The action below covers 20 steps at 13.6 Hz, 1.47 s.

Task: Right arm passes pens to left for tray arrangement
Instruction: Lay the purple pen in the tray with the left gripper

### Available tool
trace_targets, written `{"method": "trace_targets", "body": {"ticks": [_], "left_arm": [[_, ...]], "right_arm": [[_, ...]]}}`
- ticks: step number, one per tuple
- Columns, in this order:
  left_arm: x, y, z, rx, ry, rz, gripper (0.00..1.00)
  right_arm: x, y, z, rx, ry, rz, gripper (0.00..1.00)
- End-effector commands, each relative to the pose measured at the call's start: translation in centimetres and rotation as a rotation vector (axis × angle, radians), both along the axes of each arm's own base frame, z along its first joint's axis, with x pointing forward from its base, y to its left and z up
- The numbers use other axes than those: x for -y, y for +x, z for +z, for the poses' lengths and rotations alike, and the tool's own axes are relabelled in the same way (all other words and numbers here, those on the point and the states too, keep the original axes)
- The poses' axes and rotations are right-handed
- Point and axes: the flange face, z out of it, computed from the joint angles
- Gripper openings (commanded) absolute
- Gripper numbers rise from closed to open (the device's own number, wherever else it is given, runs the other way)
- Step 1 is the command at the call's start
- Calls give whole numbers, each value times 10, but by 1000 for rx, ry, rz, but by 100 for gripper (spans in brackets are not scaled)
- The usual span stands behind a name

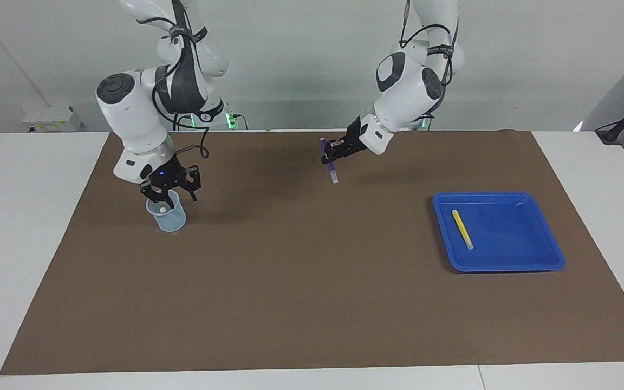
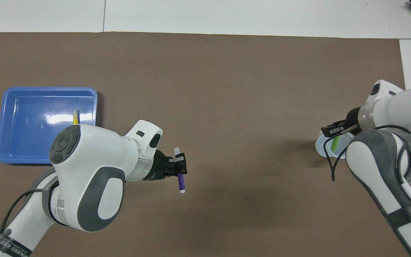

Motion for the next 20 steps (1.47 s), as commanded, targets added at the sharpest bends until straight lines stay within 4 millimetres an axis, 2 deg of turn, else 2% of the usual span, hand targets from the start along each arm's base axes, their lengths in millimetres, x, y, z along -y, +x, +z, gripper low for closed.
{"method": "trace_targets", "body": {"ticks": [1,3,5,8,12,15,16,18,19,20], "left_arm": [[-35,-1,1,35,154,-154,0],[-57,5,-1,56,243,-215,0],[-81,14,-3,79,336,-254,0],[-139,35,-5,88,408,-269,0],[-210,59,-11,116,486,-260,0],[-253,75,-18,159,497,-258,0],[-271,80,-26,158,503,-265,0],[-291,91,-38,170,512,-298,0],[-304,97,-47,170,522,-293,0],[-306,103,-56,176,522,-300,0]], "right_arm": [[3,-4,-8,18,-40,27,52],[5,-5,-10,22,-76,44,51],[10,-6,-21,0,-70,33,51],[24,-8,-35,-26,-59,7,48],[25,-8,-39,-34,-55,5,43],[25,-8,-39,-36,-55,-11,40],[25,-8,-39,-37,-54,-37,40],[25,-8,-39,-39,-54,-53,39],[25,-8,-39,-39,-54,-51,35],[25,-8,-39,-41,-54,-53,31]]}}
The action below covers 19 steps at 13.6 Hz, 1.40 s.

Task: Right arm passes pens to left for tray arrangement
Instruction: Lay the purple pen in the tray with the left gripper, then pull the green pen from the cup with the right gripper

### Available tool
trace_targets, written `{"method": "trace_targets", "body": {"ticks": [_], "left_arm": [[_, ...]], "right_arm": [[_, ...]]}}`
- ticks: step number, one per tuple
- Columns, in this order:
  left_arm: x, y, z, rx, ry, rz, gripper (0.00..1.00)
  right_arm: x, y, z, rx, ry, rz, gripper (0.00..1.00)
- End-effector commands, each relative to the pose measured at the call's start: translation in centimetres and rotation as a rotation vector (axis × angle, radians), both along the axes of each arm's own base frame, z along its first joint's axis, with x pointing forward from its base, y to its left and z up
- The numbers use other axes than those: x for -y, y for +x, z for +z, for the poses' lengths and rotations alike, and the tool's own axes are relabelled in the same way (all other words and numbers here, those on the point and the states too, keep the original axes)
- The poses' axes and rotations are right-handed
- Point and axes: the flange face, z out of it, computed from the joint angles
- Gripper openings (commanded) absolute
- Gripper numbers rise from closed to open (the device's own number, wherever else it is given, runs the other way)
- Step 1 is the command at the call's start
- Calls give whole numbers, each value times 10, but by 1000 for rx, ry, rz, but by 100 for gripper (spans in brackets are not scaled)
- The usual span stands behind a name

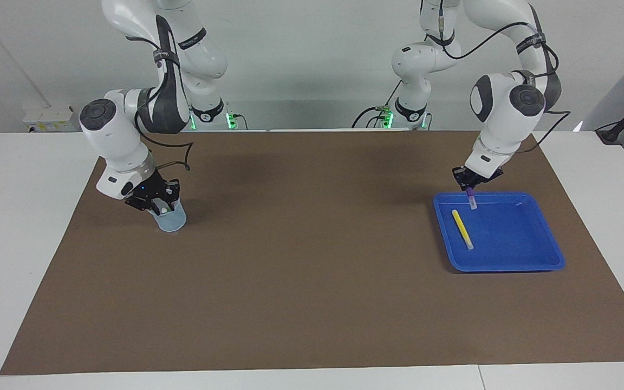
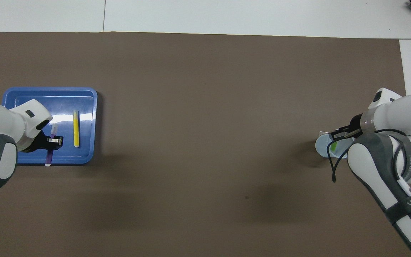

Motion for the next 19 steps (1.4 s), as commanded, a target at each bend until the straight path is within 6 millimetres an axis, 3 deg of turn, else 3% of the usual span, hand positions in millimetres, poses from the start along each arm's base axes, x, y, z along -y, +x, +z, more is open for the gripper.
{"method": "trace_targets", "body": {"ticks": [1,3,5,6,8,12,13,14,16,19], "left_arm": [[-14,19,-25,12,10,-27,0],[-27,32,-40,17,10,-27,0],[-30,39,-56,26,1,-32,0],[-32,42,-64,33,-4,-33,0],[-42,45,-77,46,-16,-13,0],[-60,50,-99,86,-37,16,0],[-58,50,-101,92,-39,12,0],[-58,49,-102,92,-40,7,11],[-56,49,-103,90,-42,16,100],[-65,49,-102,81,-47,29,100]], "right_arm": [[1,-2,-8,-9,-14,-10,25],[1,-5,-10,-24,-15,-10,4],[2,-5,-7,-43,-14,-12,0],[4,0,6,-38,-15,-16,0],[4,9,40,-36,-20,-15,0],[-9,22,144,1,-34,3,0],[-24,24,167,19,-20,22,0],[-39,23,183,21,-14,0,0],[-87,20,198,25,65,-150,0],[-143,21,205,41,227,-389,0]]}}
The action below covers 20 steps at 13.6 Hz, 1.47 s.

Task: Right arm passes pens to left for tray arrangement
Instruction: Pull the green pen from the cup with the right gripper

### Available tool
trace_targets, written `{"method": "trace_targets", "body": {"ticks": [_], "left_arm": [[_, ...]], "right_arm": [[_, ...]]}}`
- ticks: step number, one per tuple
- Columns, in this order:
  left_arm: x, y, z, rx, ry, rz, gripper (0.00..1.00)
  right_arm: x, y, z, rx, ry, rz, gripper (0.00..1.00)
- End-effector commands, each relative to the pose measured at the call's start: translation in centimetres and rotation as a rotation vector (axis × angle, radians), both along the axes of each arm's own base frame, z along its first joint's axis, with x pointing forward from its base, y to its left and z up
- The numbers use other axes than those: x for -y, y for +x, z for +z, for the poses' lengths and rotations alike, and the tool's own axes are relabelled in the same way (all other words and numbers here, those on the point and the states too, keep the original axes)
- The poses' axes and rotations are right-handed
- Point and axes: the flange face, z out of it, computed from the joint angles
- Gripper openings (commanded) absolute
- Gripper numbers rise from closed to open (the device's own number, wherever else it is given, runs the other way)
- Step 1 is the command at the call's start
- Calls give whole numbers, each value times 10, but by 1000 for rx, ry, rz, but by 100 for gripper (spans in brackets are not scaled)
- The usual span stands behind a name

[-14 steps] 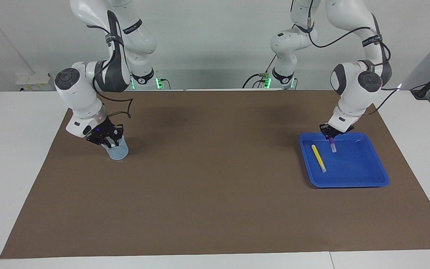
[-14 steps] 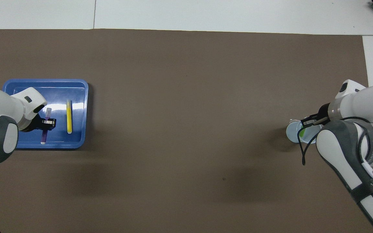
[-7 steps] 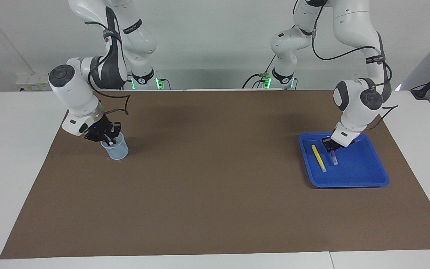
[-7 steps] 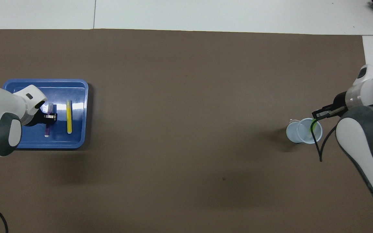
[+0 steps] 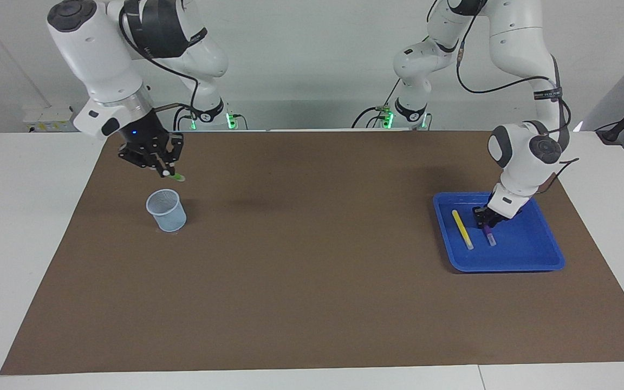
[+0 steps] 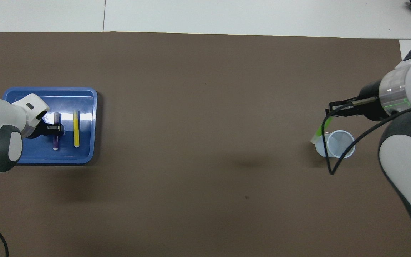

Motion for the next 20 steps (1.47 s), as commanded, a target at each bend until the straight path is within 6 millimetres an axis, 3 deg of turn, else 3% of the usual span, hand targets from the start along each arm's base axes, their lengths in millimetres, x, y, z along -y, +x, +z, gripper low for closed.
{"method": "trace_targets", "body": {"ticks": [1,3,5,8,11,12,15,20], "left_arm": [[-3,3,-5,-7,-7,-1,100],[2,8,7,-9,-68,62,100],[7,20,37,-39,-143,124,100],[20,34,90,-119,-200,220,100],[64,32,126,-166,-207,383,100],[88,28,139,-169,-203,461,100],[139,17,160,-207,-234,745,100],[204,-1,190,-309,-303,1119,100]], "right_arm": [[-36,3,4,-8,132,-204,0],[-74,1,5,-27,250,-419,0],[-109,-10,-1,-5,311,-527,0],[-131,-28,-9,13,372,-597,0],[-167,-47,-21,50,441,-689,0],[-177,-52,-24,57,460,-709,0],[-197,-64,-34,66,508,-768,0],[-202,-70,-48,77,522,-787,0]]}}
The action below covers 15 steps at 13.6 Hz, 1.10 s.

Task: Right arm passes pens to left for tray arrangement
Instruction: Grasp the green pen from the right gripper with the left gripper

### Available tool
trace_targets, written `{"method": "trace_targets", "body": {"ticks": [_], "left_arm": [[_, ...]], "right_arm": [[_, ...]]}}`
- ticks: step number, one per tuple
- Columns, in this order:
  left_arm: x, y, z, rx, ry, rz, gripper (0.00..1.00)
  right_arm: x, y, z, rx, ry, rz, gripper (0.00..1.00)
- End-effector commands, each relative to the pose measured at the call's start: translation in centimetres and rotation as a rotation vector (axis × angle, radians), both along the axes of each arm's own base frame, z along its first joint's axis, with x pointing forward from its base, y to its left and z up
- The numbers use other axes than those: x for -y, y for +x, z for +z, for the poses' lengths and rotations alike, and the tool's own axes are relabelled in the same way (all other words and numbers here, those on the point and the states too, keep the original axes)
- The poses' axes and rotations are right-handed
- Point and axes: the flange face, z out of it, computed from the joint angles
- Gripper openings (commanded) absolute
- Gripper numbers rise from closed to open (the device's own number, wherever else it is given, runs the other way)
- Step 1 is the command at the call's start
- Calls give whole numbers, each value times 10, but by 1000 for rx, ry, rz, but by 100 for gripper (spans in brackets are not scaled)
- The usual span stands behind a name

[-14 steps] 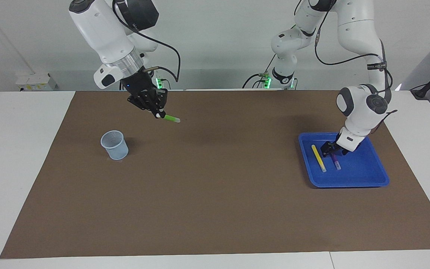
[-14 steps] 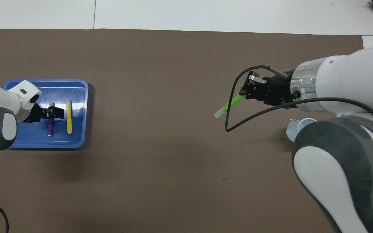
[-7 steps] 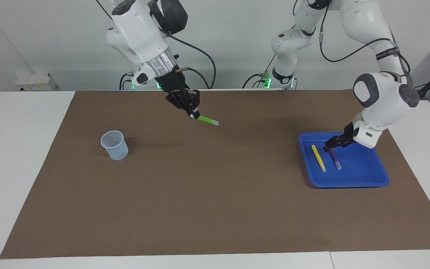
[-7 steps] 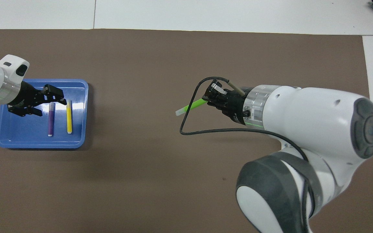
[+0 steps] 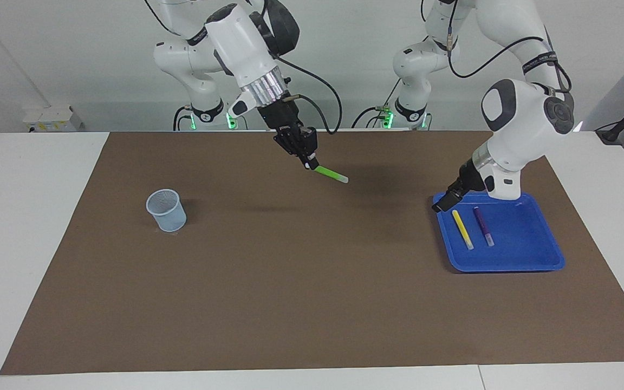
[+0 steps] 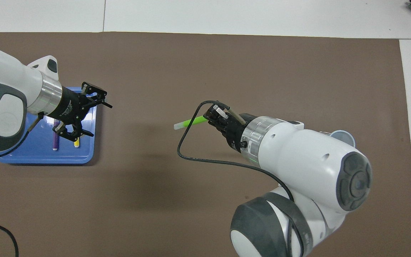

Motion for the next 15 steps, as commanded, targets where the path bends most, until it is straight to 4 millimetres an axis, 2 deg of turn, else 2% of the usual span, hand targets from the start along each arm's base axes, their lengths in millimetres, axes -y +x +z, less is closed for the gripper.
{"method": "trace_targets", "body": {"ticks": [1,4,7,10,13,15], "left_arm": [[22,-15,20,-74,-27,186,100],[51,-26,39,-146,-96,367,100],[90,-35,45,-199,-150,471,100],[121,-46,42,-205,-213,553,100],[140,-59,29,-171,-244,598,100],[155,-64,30,-146,-258,640,100]], "right_arm": [[5,-8,0,1,17,-29,0],[1,-12,-6,14,17,-23,0],[-10,-19,-20,39,27,-22,0],[-13,-21,-21,39,27,-17,0],[-12,-20,-23,36,26,-18,0],[-12,-20,-23,37,26,-17,0]]}}
